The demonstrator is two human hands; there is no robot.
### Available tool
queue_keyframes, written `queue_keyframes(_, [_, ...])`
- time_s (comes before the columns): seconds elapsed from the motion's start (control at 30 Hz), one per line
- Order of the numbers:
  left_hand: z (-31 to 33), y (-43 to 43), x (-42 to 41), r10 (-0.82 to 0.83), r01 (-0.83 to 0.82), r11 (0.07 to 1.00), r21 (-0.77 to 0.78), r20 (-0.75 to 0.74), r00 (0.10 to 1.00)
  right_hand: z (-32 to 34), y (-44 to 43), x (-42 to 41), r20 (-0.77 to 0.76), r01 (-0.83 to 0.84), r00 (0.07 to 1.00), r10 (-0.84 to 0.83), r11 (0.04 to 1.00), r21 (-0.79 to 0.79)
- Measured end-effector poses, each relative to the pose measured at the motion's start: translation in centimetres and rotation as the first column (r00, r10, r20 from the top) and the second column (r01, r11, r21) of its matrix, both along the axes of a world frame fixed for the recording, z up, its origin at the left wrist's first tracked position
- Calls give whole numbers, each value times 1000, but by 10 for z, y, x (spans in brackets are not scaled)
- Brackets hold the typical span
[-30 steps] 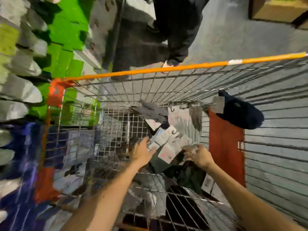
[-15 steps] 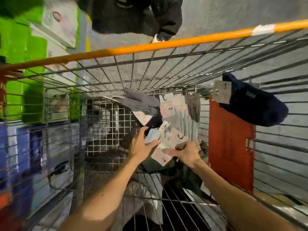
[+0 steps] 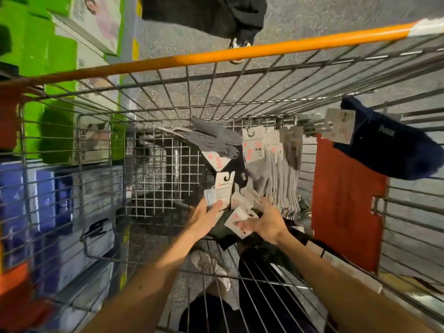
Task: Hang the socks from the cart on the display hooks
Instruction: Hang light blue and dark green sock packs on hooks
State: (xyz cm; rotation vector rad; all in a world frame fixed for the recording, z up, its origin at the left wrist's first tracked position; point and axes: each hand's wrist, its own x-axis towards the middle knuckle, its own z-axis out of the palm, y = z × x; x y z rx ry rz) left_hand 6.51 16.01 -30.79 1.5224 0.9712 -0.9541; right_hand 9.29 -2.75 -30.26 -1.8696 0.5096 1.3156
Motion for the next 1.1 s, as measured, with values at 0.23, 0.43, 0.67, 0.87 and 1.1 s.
queue_keyframes(0.23, [29,16,8,162,-161,987,-13,14,987,37,6,37,60,236,970,-235,972,-13])
queue_keyframes(0.43, [92,34,18,440,-436,897,-71,52,896,84,35,63,5,342,939,-344,934,103])
queue_keyframes(0.67, [176,57,3,684,-661,730,-177,183,706,172,81,66,116,446,860,-496,844,299])
queue_keyframes(0.87, [257,67,-44,573,-642,763,-73,536,620,282,140,36,133,312,903,-410,835,453])
queue_keyframes(1.1, [392,107,-104,431,-703,711,15,781,452,402,191,-30,213,-6,953,-217,686,727])
